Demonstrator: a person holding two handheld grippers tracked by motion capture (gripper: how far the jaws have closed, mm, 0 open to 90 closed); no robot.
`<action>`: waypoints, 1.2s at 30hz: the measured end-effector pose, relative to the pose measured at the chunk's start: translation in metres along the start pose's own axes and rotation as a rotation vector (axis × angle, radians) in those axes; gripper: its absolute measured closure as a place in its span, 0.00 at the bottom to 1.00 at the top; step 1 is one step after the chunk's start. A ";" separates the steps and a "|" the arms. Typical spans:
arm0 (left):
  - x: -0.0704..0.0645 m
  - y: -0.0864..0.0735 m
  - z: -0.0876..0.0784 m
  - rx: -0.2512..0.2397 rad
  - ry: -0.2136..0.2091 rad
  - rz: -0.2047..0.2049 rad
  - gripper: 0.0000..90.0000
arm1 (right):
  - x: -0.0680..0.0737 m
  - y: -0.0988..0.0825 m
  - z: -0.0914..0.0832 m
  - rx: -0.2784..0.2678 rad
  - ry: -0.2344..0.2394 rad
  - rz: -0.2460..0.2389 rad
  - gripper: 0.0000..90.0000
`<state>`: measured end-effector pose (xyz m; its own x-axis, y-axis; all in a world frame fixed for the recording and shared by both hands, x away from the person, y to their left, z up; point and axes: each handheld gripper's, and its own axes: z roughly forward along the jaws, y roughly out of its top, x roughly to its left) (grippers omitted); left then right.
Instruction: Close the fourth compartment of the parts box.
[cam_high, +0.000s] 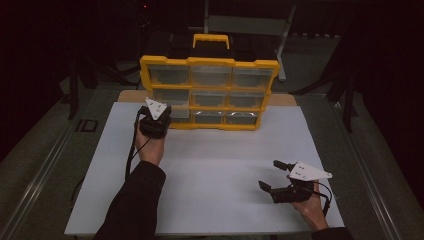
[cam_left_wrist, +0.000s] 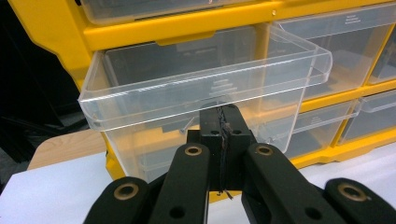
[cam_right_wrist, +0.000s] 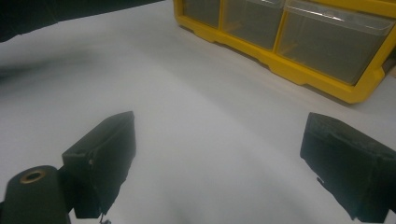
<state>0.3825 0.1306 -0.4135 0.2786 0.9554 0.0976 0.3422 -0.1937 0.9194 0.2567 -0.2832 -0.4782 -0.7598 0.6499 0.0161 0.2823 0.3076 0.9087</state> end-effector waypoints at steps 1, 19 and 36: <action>0.000 0.000 0.000 0.001 0.001 0.000 1.00 | 0.000 0.000 0.000 0.000 0.000 0.000 0.12; 0.000 0.005 0.007 0.005 0.006 -0.007 1.00 | 0.000 0.000 0.000 0.001 0.003 0.001 0.12; 0.000 0.008 0.014 0.001 0.002 -0.028 1.00 | 0.000 -0.001 0.000 0.002 0.003 0.003 0.12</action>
<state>0.3975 0.1265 -0.4117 0.2673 0.9609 0.0728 0.3505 -0.1673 0.9215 0.2571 -0.2833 -0.4789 -0.7606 0.6490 0.0195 0.2854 0.3072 0.9079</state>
